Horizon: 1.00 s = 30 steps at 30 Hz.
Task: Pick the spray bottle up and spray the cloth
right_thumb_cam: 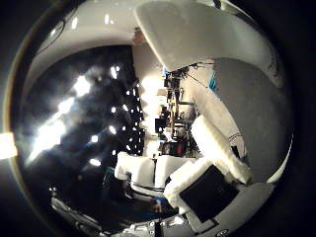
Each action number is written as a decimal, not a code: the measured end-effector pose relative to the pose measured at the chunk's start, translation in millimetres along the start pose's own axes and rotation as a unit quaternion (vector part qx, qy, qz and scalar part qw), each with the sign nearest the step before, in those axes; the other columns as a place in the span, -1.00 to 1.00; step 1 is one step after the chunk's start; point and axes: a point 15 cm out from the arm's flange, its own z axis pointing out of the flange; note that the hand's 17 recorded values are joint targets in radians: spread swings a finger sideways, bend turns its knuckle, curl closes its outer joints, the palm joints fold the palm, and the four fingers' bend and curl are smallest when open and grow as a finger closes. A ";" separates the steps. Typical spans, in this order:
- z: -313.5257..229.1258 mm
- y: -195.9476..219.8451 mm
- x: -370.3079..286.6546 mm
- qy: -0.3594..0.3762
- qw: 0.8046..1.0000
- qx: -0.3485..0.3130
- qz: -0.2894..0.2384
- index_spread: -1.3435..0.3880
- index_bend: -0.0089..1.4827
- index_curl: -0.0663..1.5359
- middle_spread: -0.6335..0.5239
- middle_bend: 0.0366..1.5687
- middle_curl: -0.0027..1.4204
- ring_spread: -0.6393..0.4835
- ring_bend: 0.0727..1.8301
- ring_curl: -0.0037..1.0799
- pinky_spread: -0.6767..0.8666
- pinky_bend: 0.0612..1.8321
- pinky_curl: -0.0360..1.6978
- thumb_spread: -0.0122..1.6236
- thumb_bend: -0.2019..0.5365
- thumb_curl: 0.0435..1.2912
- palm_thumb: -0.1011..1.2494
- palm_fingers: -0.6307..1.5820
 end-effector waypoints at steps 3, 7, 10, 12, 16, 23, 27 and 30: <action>-11.4 2.0 9.4 0.035 0.999 0.002 0.014 0.28 -0.74 -0.47 0.28 -0.80 -0.54 0.49 -0.78 -0.57 0.46 -0.69 -0.68 0.47 -0.50 -0.26 0.25 -0.26; -25.6 4.0 19.6 0.070 0.997 0.006 0.023 0.29 -0.74 -0.47 0.29 -0.81 -0.55 0.50 -0.80 -0.57 0.46 -0.72 -0.66 0.48 -0.49 -0.27 0.24 -0.26; -40.7 5.2 21.0 0.090 0.995 0.014 0.029 0.29 -0.74 -0.47 0.30 -0.81 -0.55 0.50 -0.82 -0.56 0.45 -0.74 -0.66 0.48 -0.49 -0.27 0.24 -0.26; -52.1 7.0 22.5 0.105 0.994 0.018 0.032 0.29 -0.74 -0.47 0.30 -0.81 -0.56 0.50 -0.83 -0.56 0.45 -0.76 -0.65 0.48 -0.49 -0.27 0.24 -0.26; -77.9 6.6 20.0 0.128 0.991 0.039 0.032 0.29 -0.74 -0.47 0.30 -0.81 -0.56 0.50 -0.84 -0.55 0.44 -0.78 -0.64 0.48 -0.49 -0.27 0.24 -0.25; -137.9 17.6 3.0 0.158 0.983 0.084 0.033 0.29 -0.74 -0.46 0.30 -0.81 -0.57 0.50 -0.86 -0.54 0.44 -0.80 -0.63 0.48 -0.49 -0.27 0.24 -0.25; -168.9 26.9 -3.4 0.175 0.978 0.105 0.033 0.29 -0.73 -0.46 0.29 -0.81 -0.57 0.51 -0.86 -0.54 0.44 -0.81 -0.62 0.48 -0.49 -0.27 0.24 -0.25; -187.1 42.8 -18.1 0.176 0.977 0.112 0.033 0.29 -0.73 -0.46 0.29 -0.81 -0.57 0.50 -0.86 -0.54 0.44 -0.81 -0.62 0.48 -0.49 -0.27 0.24 -0.25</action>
